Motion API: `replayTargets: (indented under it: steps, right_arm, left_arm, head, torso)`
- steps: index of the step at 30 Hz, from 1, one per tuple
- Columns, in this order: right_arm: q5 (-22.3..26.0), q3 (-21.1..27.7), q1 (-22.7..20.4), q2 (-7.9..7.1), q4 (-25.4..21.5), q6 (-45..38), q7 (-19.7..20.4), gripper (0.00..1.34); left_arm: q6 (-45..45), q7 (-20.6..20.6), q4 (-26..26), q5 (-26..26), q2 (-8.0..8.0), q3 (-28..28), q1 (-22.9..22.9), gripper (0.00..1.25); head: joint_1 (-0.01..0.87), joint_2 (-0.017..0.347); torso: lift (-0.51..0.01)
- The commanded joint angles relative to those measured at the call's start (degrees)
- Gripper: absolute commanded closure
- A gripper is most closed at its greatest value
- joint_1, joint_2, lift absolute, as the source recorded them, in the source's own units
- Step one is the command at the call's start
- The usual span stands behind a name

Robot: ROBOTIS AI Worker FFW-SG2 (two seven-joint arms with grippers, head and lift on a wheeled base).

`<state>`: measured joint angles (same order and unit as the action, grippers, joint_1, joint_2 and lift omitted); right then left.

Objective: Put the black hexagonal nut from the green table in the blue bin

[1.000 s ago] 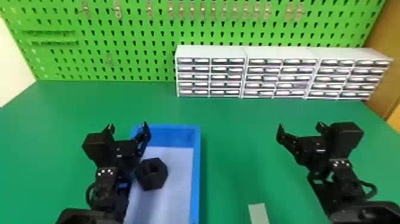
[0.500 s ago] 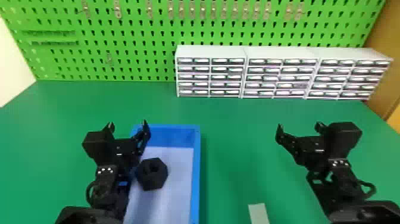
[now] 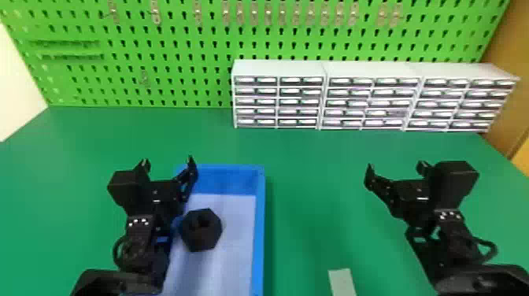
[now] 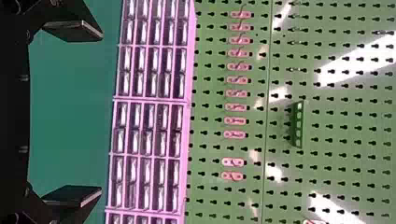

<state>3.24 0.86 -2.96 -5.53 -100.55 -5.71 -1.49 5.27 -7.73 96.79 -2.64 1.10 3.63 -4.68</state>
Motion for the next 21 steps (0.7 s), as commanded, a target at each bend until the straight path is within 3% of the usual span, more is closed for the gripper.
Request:
replayTargets:
  steps: [1, 11, 21]
  right_arm:
    - [0.0, -0.1, 0.0, -0.01, 0.0, 0.0, 0.0, 0.14]
    - [0.3, -0.3, 0.2, -0.71, -0.1, 0.0, 0.0, 0.14]
    - [0.3, -0.1, -0.1, -0.36, -0.1, 0.0, 0.0, 0.14]
  left_arm:
    - [0.0, 0.0, -0.1, 0.1, -0.05, 0.0, 0.0, 0.32]
    - [0.1, 0.0, -0.1, 0.0, 0.04, 0.0, 0.4, 0.32]
    - [0.2, 0.0, -0.1, -0.1, -0.05, 0.0, 0.4, 0.32]
  head:
    - [0.657, 0.057]
    - [0.657, 0.057]
    - [0.657, 0.057]
  torso:
    - [-0.095]
    - [-0.095]
    - [-0.095]
